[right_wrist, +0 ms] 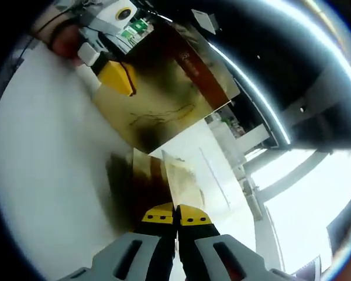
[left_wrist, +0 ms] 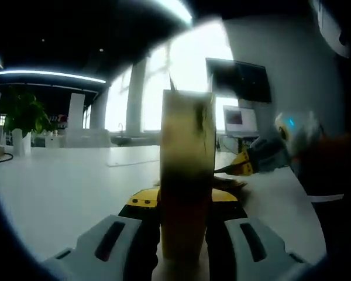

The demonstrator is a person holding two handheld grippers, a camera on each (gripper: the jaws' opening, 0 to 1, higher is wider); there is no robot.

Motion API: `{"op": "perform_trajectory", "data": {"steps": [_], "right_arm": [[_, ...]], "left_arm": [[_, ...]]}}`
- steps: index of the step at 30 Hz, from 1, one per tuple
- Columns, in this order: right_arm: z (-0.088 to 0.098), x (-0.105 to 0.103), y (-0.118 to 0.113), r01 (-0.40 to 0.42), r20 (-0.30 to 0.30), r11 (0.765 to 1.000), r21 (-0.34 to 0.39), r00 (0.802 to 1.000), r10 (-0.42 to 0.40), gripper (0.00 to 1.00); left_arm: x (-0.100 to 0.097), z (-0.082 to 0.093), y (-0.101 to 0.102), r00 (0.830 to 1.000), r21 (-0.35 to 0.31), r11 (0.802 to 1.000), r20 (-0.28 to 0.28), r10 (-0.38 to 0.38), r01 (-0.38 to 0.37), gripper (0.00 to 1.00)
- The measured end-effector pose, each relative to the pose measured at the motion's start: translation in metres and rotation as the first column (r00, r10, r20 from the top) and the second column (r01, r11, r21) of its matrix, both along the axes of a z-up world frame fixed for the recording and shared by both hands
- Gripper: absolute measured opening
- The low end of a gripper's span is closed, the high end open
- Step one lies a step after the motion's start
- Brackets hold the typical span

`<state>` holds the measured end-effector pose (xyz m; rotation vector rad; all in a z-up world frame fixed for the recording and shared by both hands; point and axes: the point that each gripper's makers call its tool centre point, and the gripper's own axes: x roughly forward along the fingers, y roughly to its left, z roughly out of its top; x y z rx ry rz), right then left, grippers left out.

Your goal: Extract single mask from mask box in order stack masks on table

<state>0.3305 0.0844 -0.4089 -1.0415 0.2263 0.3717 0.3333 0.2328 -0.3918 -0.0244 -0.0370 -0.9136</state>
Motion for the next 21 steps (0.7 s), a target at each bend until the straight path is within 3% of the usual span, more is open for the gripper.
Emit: {"op": "perform_trajectory", "data": {"steps": [10,13,19,21], "right_arm": [[-0.004,-0.001,0.0,-0.001,-0.018,1.0,0.019,1.0,0.001,0.0],[-0.005,-0.002,0.003,-0.006,-0.03,0.998,0.062,1.0,0.008,0.0],[-0.011,-0.005,0.01,-0.025,-0.066,0.997,0.077,0.997,0.03,0.04],[-0.011,-0.006,0.014,-0.032,-0.082,0.992,0.123,0.996,0.042,0.04]], "left_arm": [[0.001,-0.001,0.0,1.0,0.002,1.0,-0.002,0.001,-0.001,0.2],[0.001,-0.001,0.001,1.0,0.002,1.0,-0.002,0.002,-0.002,0.2],[0.002,-0.002,0.001,1.0,0.004,1.0,-0.002,0.003,-0.003,0.2],[0.002,-0.002,0.002,1.0,0.003,1.0,-0.003,0.002,-0.002,0.2]]}}
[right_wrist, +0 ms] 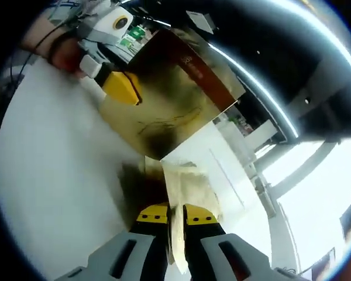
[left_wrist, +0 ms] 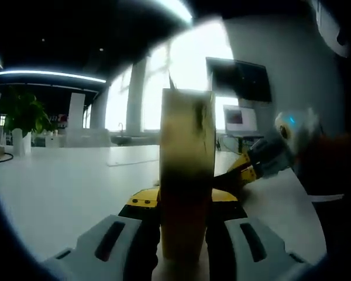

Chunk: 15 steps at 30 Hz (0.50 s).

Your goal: Extract single mask from mask box in order stack masks on table

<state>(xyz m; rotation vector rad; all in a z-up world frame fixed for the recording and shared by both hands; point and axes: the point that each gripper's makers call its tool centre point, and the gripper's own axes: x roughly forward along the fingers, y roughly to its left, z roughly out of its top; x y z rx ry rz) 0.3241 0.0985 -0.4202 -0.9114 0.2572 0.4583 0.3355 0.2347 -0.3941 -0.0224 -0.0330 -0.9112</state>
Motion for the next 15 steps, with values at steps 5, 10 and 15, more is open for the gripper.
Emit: {"op": "perform_trajectory", "data": {"steps": [5,10,15], "right_arm": [[0.003,-0.004,0.007,-0.007,-0.045,0.989,0.15,0.999,0.014,0.08],[0.002,-0.011,0.018,-0.034,-0.103,0.963,0.266,0.993,0.063,0.13],[0.004,-0.015,0.022,-0.058,-0.102,0.961,0.27,0.991,0.089,0.18]], "left_arm": [[0.001,0.0,0.0,1.0,-0.002,1.0,-0.005,0.002,-0.002,0.2],[0.001,-0.001,0.0,1.0,0.001,1.0,-0.004,0.002,-0.002,0.2],[0.001,-0.001,0.0,1.0,0.0,1.0,-0.006,0.002,-0.002,0.2]]}}
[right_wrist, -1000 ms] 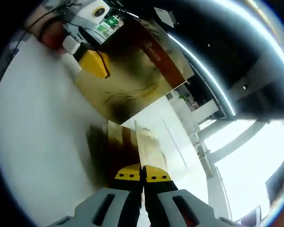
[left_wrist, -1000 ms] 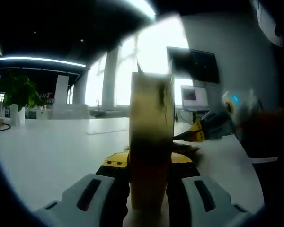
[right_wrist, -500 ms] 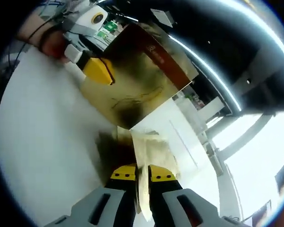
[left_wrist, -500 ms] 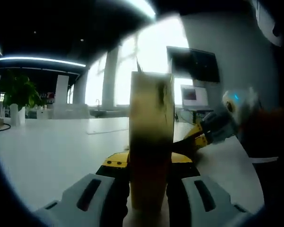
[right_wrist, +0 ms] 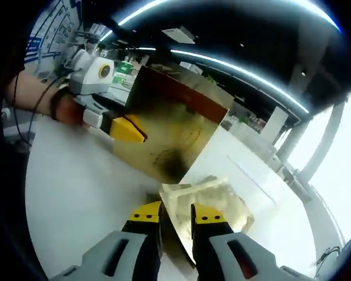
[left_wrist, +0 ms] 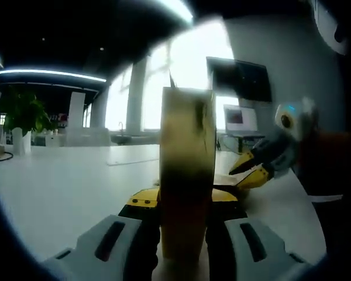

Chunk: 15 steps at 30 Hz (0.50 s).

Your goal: Extract single mask from mask box in order stack masks on table

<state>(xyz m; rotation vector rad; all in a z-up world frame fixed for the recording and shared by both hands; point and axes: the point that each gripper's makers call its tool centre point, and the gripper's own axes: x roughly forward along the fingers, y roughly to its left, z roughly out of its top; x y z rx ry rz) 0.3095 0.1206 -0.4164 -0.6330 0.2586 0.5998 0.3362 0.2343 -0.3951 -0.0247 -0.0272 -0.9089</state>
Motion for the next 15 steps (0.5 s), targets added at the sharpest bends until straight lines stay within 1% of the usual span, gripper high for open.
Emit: {"op": "perform_trajectory", "data": {"steps": [3,4,6,9,13,14,15], "right_arm": [[0.0,-0.004,0.006,-0.025,-0.019,0.999,0.027,0.999,0.026,0.23],[0.003,-0.006,0.009,-0.021,-0.031,0.996,0.089,0.999,0.023,0.25],[0.01,-0.009,0.013,-0.032,-0.043,0.986,0.165,0.998,0.04,0.28],[0.024,-0.012,0.016,-0.04,-0.043,0.961,0.274,0.998,0.054,0.29],[0.041,-0.012,0.015,-0.034,-0.036,0.926,0.376,0.998,0.051,0.29],[0.046,-0.011,0.014,-0.034,-0.026,0.917,0.397,0.999,0.048,0.29],[0.051,-0.011,0.013,-0.034,-0.018,0.904,0.427,0.999,0.046,0.29]], "left_arm": [[0.0,0.0,-0.001,1.0,0.004,1.0,0.003,0.001,-0.001,0.2],[-0.001,0.0,-0.001,1.0,0.004,1.0,0.003,0.001,-0.001,0.2],[-0.001,0.0,-0.002,1.0,0.004,1.0,0.003,0.001,-0.001,0.2],[-0.001,0.001,-0.002,1.0,0.005,1.0,0.003,0.0,0.0,0.2],[-0.001,0.0,-0.002,1.0,0.003,1.0,0.001,-0.001,0.001,0.2],[-0.001,0.0,-0.002,1.0,0.004,1.0,0.001,-0.001,0.001,0.2],[-0.001,0.0,-0.001,1.0,0.004,1.0,0.002,-0.001,0.001,0.2]]}}
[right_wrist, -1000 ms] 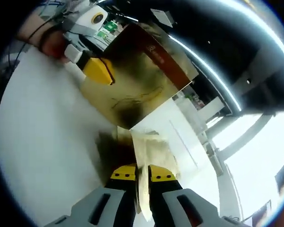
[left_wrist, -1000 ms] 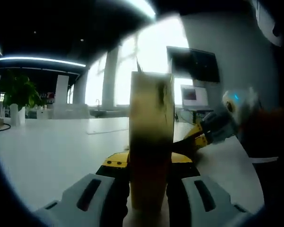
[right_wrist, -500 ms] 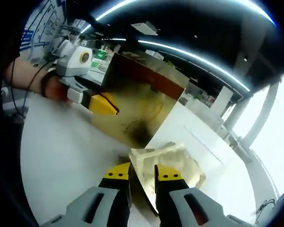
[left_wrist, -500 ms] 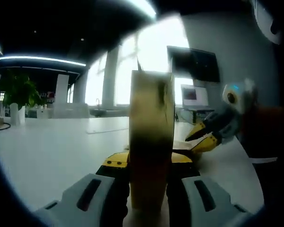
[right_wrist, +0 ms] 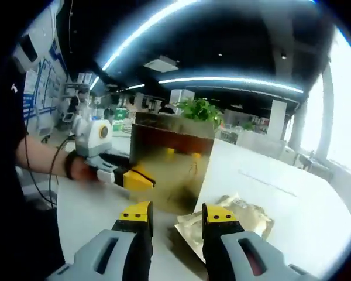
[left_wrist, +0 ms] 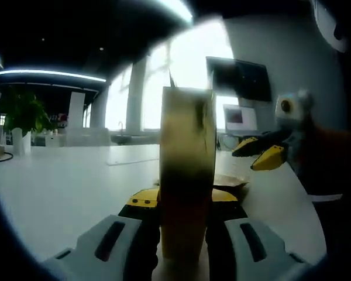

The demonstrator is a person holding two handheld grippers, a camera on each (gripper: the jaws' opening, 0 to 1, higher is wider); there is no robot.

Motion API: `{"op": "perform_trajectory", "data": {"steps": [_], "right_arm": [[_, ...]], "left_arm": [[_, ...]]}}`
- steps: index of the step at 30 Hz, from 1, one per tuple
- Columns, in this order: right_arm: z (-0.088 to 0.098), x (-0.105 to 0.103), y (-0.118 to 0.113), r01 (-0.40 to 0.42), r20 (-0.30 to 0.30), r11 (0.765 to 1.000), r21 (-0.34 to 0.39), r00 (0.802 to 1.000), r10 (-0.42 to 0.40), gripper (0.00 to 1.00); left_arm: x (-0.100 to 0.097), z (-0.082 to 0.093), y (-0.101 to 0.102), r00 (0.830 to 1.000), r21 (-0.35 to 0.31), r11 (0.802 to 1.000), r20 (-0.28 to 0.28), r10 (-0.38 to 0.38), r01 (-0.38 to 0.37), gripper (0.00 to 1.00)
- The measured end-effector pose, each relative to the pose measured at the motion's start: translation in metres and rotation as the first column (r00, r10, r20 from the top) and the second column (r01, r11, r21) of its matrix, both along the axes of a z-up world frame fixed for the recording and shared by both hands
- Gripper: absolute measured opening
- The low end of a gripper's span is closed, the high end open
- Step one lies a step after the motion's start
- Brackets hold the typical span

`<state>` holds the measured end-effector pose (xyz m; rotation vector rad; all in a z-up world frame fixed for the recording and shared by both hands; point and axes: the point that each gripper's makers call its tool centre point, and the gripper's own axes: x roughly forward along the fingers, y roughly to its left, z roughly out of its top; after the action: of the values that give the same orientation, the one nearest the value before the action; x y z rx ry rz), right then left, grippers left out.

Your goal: Extract single mask from mask box in order stack masks on table

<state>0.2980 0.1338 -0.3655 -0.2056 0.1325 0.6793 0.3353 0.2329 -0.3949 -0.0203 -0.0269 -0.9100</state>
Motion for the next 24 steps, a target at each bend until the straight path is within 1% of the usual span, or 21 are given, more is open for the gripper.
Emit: {"op": "perform_trajectory", "data": {"steps": [3,6,9,11,13,16,19,22,24], "right_arm": [[0.017,0.0,-0.003,0.005,0.024,0.996,0.087,1.0,-0.007,0.28],[0.036,0.0,-0.006,0.007,0.048,0.983,0.185,0.999,-0.016,0.28],[0.049,0.002,-0.015,0.013,0.07,0.978,0.208,0.997,-0.028,0.27],[0.058,0.003,-0.02,0.006,0.09,0.98,0.198,0.996,-0.024,0.27],[0.069,0.006,-0.025,-0.012,0.112,0.985,0.173,0.994,-0.008,0.27],[0.081,0.009,-0.028,-0.036,0.132,0.991,0.13,0.991,0.018,0.27],[0.1,0.012,-0.03,-0.065,0.156,0.993,0.096,0.987,0.049,0.26],[0.115,0.013,-0.029,-0.094,0.192,0.994,0.049,0.978,0.083,0.26],[0.123,0.015,-0.03,-0.094,0.235,0.995,-0.017,0.967,0.095,0.26]], "left_arm": [[0.0,0.0,0.0,1.0,0.002,1.0,0.002,0.001,-0.001,0.2],[0.0,0.0,0.0,1.0,0.003,1.0,0.002,0.001,-0.001,0.2],[-0.001,0.0,0.0,1.0,0.001,1.0,0.0,0.0,0.0,0.2],[-0.001,0.0,-0.001,1.0,0.001,1.0,0.0,0.0,0.0,0.2],[-0.001,0.0,0.0,1.0,0.002,1.0,0.001,0.001,-0.001,0.2],[-0.001,0.0,-0.001,1.0,0.003,1.0,0.002,0.001,-0.001,0.2],[-0.001,-0.001,0.0,1.0,0.005,1.0,0.001,0.002,-0.002,0.2],[-0.001,-0.001,-0.001,1.0,0.009,1.0,0.004,0.003,-0.003,0.2],[-0.001,-0.001,-0.001,1.0,0.012,1.0,0.005,0.004,-0.004,0.2]]}}
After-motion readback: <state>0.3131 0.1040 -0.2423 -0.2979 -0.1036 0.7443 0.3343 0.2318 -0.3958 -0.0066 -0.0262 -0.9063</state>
